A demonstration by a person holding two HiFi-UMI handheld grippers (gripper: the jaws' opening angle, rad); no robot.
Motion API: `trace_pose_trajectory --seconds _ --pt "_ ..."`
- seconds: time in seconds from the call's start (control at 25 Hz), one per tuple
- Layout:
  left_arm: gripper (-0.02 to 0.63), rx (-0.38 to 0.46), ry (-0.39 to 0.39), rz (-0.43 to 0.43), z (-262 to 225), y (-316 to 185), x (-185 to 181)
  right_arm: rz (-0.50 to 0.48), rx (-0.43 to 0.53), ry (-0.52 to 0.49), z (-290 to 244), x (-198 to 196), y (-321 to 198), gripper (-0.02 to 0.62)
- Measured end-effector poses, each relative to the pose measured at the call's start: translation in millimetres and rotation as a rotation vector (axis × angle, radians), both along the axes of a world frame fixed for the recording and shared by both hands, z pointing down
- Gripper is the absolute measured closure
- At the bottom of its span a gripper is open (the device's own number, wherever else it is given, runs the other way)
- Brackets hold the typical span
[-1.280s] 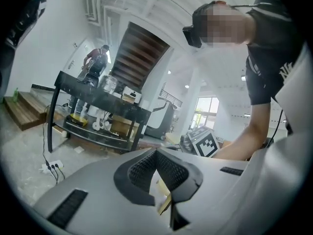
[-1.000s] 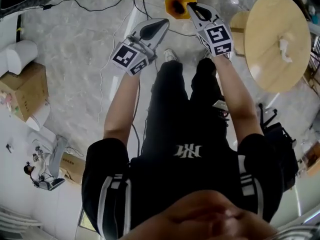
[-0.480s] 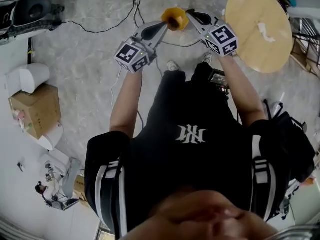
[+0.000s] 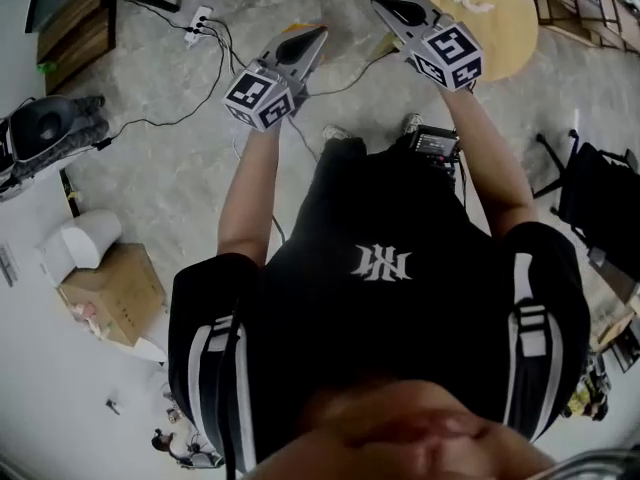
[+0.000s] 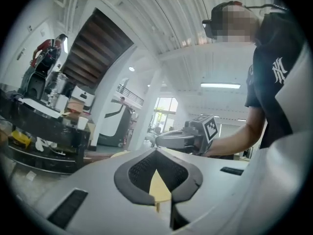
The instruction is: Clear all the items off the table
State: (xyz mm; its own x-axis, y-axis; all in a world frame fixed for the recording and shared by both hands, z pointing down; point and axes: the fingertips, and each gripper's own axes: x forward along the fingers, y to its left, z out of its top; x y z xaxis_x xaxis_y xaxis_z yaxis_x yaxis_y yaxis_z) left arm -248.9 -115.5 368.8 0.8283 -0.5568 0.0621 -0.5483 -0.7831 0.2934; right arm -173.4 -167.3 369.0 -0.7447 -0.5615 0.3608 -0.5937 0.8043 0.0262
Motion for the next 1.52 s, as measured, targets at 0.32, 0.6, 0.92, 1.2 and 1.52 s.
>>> trace_pose_trajectory --seconds 0.32,0.6,0.92,1.2,1.52 --pt "0.594 0.036 -0.023 0.197 -14 -8 165 0.262 0.039 -0.018 -17 202 26 0.598" --pt "0.594 0.042 -0.036 0.229 -21 7 306 0.344 0.055 -0.060 -28 349 54 0.598" --pt "0.594 0.054 -0.067 0.203 -27 23 402 0.339 0.046 -0.112 -23 452 68 0.598" --pt "0.594 0.053 -0.140 0.180 -27 32 395 0.288 0.028 -0.172 -25 429 63 0.598" --pt "0.594 0.070 -0.084 0.160 -38 33 376 0.259 0.039 -0.145 -31 411 71 0.598"
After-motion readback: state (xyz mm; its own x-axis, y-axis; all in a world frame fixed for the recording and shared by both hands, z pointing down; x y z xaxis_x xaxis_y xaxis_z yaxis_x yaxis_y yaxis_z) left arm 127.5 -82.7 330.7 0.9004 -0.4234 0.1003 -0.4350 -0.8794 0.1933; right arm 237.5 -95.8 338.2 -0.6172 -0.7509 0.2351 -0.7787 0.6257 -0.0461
